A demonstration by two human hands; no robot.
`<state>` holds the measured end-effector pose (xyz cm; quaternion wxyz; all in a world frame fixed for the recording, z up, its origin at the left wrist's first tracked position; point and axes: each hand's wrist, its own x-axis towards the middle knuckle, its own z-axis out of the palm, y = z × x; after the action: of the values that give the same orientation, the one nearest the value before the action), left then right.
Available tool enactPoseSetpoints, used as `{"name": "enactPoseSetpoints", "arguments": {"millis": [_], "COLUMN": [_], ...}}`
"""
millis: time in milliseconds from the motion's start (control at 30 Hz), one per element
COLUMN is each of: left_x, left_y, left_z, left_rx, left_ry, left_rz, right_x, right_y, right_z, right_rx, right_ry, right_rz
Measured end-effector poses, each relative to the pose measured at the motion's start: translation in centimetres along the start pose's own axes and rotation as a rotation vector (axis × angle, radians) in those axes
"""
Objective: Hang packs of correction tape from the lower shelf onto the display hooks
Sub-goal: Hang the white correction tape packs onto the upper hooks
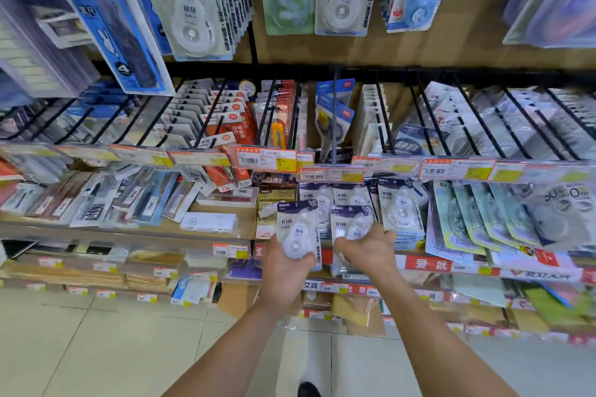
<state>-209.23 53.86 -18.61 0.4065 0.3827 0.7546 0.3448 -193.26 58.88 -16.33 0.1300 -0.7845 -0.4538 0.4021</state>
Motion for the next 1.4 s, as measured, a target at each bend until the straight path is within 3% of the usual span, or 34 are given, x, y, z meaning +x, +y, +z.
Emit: {"name": "enactPoseSetpoints", "arguments": {"millis": [167,333,733,1033,1167,1400], "left_x": [-2.5,-4.9,-6.3,-6.6,-6.3,-5.4], "left_y": [-2.2,-1.4,-2.0,-0.1,1.6,5.1], "left_z": [-0.6,-2.5,-10.3,-14.3,-15.4,-16.7], "left_rx": [-0.058,-0.111,-0.063,-0.119,-0.156,-0.174], "left_ry": [-0.028,-0.026,0.067,0.173,0.189,0.248], "left_rz": [-0.005,-0.006,0.147,0.271,0.295,0.380], "right_x": [-2.6,-5.2,-11.3,-14.2,-14.6,-14.7], "right_y": [1.6,1.1,-3.7,-8.1,-10.9,-15.7], "right_z": [0.9,0.3,1.3,-1.0,-3.1,-5.2], "right_rx": [0.304,0.457,0.517,0.697,0.803,0.801], "right_ry": [0.019,0.030,0.177,0.002,-0.079,-0.034], "right_rz": [0.010,-0.068,-0.348,-0.597,-0.626,-0.686]}}
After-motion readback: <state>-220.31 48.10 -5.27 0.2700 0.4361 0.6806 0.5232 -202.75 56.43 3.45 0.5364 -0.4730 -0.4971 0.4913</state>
